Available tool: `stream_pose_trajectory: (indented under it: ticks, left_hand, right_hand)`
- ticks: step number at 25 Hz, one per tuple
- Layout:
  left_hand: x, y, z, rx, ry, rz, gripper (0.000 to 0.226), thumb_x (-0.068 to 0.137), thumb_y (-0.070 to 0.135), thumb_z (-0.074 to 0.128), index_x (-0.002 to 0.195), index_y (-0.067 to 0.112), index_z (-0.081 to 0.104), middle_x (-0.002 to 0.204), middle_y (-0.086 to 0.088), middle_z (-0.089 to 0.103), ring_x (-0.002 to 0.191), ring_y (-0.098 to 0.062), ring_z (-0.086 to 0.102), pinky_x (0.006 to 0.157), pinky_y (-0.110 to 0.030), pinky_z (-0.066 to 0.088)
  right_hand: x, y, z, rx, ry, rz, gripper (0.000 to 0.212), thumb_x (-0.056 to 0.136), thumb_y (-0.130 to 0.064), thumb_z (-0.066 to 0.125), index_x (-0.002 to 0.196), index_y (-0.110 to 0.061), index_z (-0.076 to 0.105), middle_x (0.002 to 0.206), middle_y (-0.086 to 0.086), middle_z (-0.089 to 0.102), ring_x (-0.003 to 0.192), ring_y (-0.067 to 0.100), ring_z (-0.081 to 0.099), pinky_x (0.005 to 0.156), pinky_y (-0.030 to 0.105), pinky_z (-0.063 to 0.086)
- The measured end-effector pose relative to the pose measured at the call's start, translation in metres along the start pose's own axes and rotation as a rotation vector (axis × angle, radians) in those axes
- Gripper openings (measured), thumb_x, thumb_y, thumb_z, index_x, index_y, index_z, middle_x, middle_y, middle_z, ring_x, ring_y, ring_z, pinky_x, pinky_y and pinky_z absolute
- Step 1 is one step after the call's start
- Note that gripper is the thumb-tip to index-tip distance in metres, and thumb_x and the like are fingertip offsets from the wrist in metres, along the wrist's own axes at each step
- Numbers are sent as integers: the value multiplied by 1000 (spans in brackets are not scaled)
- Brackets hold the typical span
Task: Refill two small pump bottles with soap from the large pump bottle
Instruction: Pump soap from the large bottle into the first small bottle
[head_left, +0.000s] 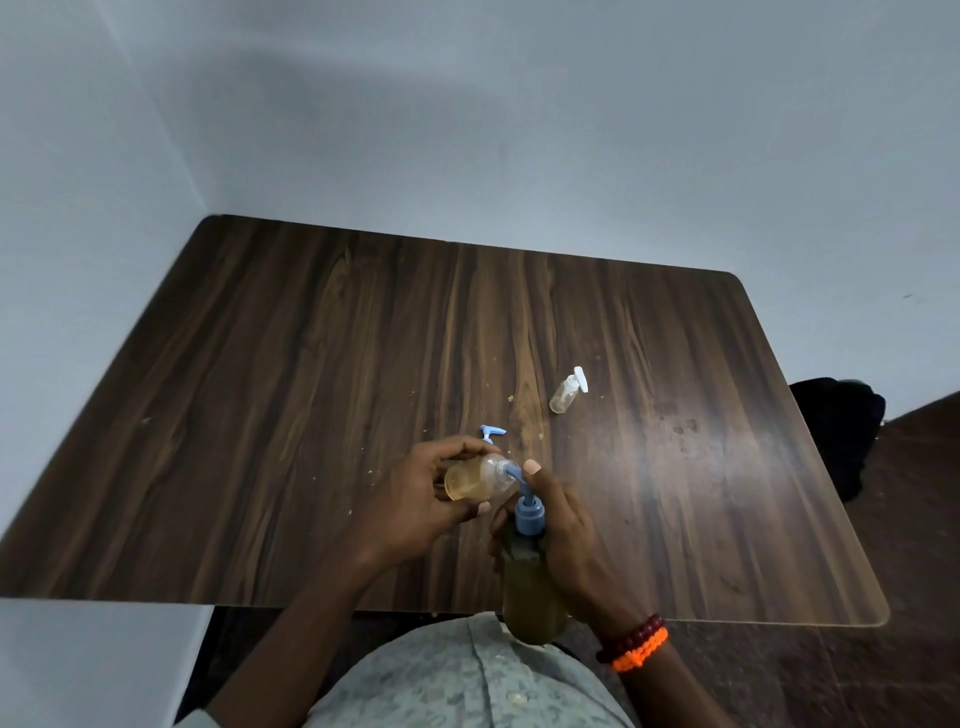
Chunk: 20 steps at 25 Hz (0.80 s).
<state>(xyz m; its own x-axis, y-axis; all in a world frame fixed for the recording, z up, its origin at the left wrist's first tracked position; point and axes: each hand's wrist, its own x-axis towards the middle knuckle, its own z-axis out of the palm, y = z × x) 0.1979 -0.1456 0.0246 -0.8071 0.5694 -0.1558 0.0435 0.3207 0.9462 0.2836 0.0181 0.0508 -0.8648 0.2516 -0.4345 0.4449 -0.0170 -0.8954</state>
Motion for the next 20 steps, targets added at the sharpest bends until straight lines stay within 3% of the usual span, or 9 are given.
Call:
stream_pose_trajectory:
  ticks: [2,3,6,8,11,13,15,18,20]
  left_hand:
    - [1,-1,1,19,-14,-1,50,83,7,87,127,23,71,125,7,75,116,-11,72,99,-46,62]
    - [1,-2,2,14,-16,-3,50,82,8,87,127,22,71,125,6,75,116,-12,72,99,-47,62]
    - [3,-2,1,-26,-10,1,47,83,7,87,124,23,71,121,6,76,113,-15,74,97,-49,63]
    - [5,-2,0,-30,-3,10,46,83,7,87,122,24,72,119,5,76,113,-16,74,96,-49,63]
    - [6,-3,-1,-28,-2,11,47,83,6,87,123,25,71,119,6,76,113,-14,74,96,-47,63]
    - [6,-4,1,7,-12,13,48,83,8,87,125,25,71,122,8,75,114,-11,73,97,-45,63]
    - [7,-4,2,33,-22,3,50,83,8,88,127,24,71,125,7,74,116,-12,71,99,-45,62]
    - [8,-3,1,0,-16,0,49,83,8,87,127,20,70,125,2,74,117,-15,72,99,-48,61]
    - [8,-1,0,-10,-6,3,48,83,7,87,126,19,70,124,3,75,115,-15,72,98,-49,62]
  right_hand:
    - [2,4,0,-55,34,37,29,105,-36,47,91,-14,61,109,28,67,96,35,70,86,47,60]
    - [1,2,1,-69,40,32,27,104,-38,50,91,-16,60,112,29,66,97,39,68,89,49,59]
    - [1,-4,0,-3,-40,-35,57,76,-75,63,85,-20,64,81,3,75,71,15,72,65,21,61]
    - [2,-6,0,-8,-53,-50,76,62,-95,53,80,-23,67,66,-6,74,63,4,70,65,17,59]
    - [5,0,-2,-33,-10,-34,46,91,-64,44,84,-24,65,74,-3,76,72,9,70,70,22,56]
    - [7,6,-3,-75,21,16,27,102,-44,46,92,-22,60,100,16,71,90,29,70,80,40,58]
    - [7,8,-3,-101,20,52,21,105,-39,48,98,-21,56,114,28,65,103,45,68,89,53,58]
    - [8,3,-3,-25,9,14,51,95,-65,50,90,-16,63,91,17,71,76,24,74,71,35,62]
    - [8,-1,-2,-41,-13,-30,78,74,-92,45,75,-16,65,68,3,70,58,11,68,62,25,59]
